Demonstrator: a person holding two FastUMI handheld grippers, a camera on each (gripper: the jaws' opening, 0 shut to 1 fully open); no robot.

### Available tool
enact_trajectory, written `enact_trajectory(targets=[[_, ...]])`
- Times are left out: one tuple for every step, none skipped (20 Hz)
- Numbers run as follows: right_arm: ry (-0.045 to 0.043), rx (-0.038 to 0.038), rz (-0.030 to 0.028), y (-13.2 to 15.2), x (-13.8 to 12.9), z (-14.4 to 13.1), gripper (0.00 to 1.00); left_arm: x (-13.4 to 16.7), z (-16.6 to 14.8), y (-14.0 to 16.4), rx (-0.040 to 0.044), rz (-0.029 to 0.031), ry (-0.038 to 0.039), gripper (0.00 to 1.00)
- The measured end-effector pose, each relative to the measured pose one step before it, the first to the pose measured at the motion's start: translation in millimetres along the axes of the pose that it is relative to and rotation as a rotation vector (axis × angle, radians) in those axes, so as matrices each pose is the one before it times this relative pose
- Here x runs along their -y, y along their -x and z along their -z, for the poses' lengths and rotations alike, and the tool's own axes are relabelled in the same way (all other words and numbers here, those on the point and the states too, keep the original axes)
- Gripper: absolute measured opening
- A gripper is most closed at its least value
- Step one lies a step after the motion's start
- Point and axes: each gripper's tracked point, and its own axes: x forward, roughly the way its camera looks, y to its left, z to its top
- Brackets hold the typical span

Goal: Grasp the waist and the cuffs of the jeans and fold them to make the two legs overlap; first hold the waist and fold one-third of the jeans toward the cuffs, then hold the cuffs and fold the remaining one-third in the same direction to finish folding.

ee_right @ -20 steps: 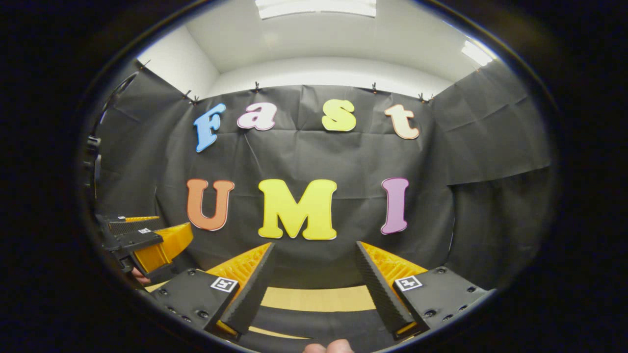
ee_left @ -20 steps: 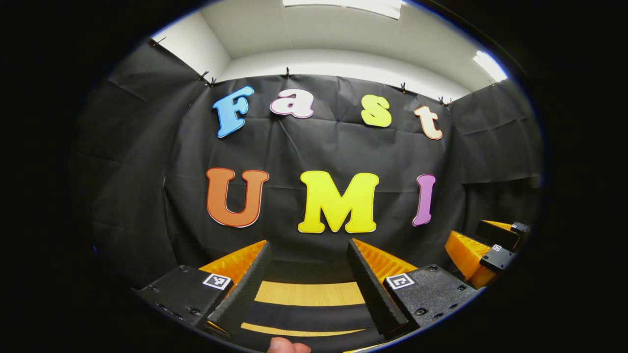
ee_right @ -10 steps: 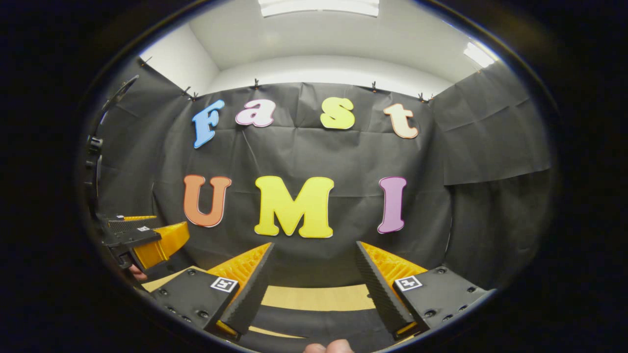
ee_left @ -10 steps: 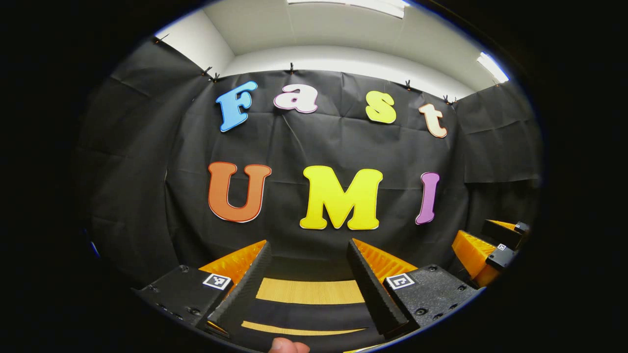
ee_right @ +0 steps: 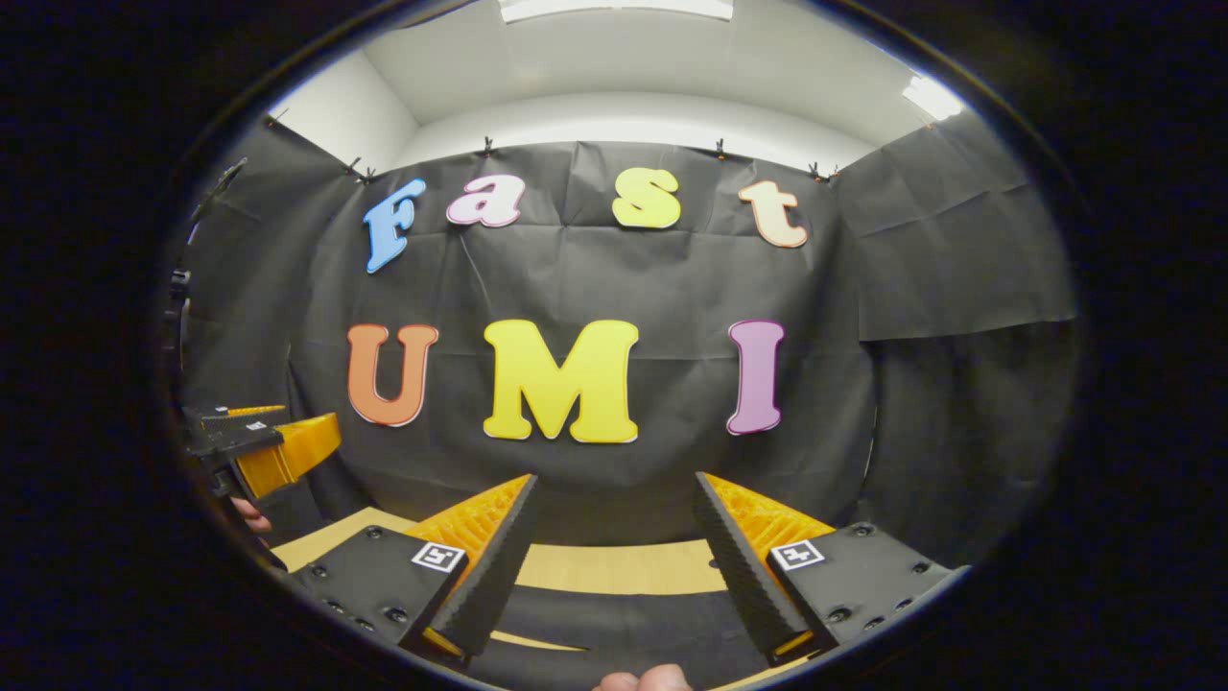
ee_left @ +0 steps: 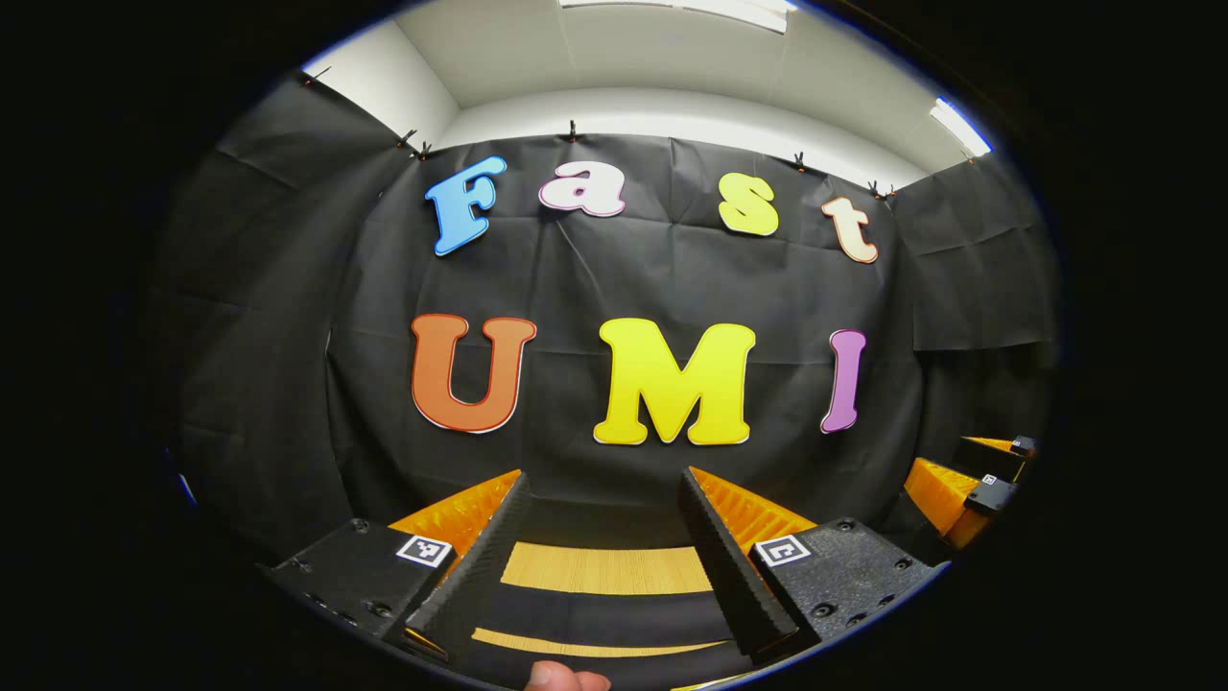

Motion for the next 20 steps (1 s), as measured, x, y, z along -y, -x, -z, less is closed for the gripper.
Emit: enact_trajectory(targets=[[0.00079,-0.01406,0.00211,-1.06,6.62,6.37,0.96,-2.69,6.90,-1.36,-0.01656,-0.00357,-0.00114,0.99],[0.00175,-0.01987,-0.00034,-2.44,6.54,6.90,0.97,-2.00,7.78,-1.61,-0.02019,-0.00374,0.00582,0.99],[0.00188,-0.02112,-0.00603,-1.77,7.41,7.48,0.97,-3.12,9.61,-0.59,-0.02559,-0.00559,0.01477,0.99],[0.00811,-0.02351,-0.00970,-1.91,8.16,7.28,0.99,-5.24,10.32,0.14,-0.02985,-0.00981,0.01935,0.99],[0.01014,-0.01995,-0.01171,-0.53,10.09,7.52,0.99,-9.42,10.68,4.29,-0.02844,-0.01443,0.01694,0.99],[0.01493,-0.02200,-0.00424,0.57,13.40,7.82,0.99,-9.86,8.22,3.13,-0.02282,-0.01500,0.01444,0.99],[0.00252,-0.02213,-0.00316,0.37,15.21,8.21,0.98,-13.23,8.40,4.46,-0.02108,-0.02246,0.00753,0.99],[-0.00411,-0.02768,0.00511,0.85,15.30,9.30,0.97,-13.26,5.42,3.47,-0.01355,-0.02977,0.00134,0.99],[-0.00838,-0.02803,0.00613,0.01,15.65,11.61,0.98,-15.69,3.80,3.22,-0.00723,-0.03395,-0.01152,0.99],[-0.00300,-0.03141,0.01036,-1.60,13.25,9.54,0.97,-16.66,4.55,2.89,-0.01029,-0.03325,-0.01085,0.99],[-0.00215,-0.02277,0.00668,-1.22,10.43,8.15,0.98,-17.92,5.20,3.05,-0.01226,-0.03554,-0.00595,0.99],[-0.00570,-0.01999,0.00143,-0.47,7.87,7.07,0.98,-17.94,8.31,3.54,-0.02254,-0.03914,0.00333,0.99],[-0.01040,-0.01871,-0.00132,-1.32,4.61,7.78,0.98,-16.10,12.39,2.96,-0.03405,-0.03909,0.02014,0.99],[-0.00841,-0.02327,-0.00073,-1.80,2.44,7.65,0.97,-13.52,13.12,2.05,-0.04368,-0.03314,0.03882,0.99],[-0.01242,-0.02940,0.00482,-1.63,2.04,9.25,0.97,-13.58,17.64,2.50,-0.05350,-0.03376,0.05943,1.00],[-0.02057,-0.03040,0.00585,-1.89,1.17,8.36,0.98,-16.49,16.99,2.09,-0.05046,-0.02866,0.07077,0.99],[-0.02810,-0.03212,0.01347,-1.20,2.44,8.70,0.98,-16.21,19.18,-6.16,-0.07177,-0.02297,0.07833,0.99],[-0.01941,-0.03535,0.02825,-2.76,4.01,9.43,0.98,-20.86,13.37,-4.96,-0.06168,-0.03221,0.08827,0.99],[-0.02037,-0.03392,0.02509,-1.21,3.43,8.29,0.98,-23.08,19.28,-8.98,-0.07909,-0.03242,0.09870,0.99],[-0.02278,-0.03075,0.02417,-1.85,2.62,7.13,0.98,-21.86,14.66,-10.54,-0.08266,-0.02383,0.11307,0.99]])
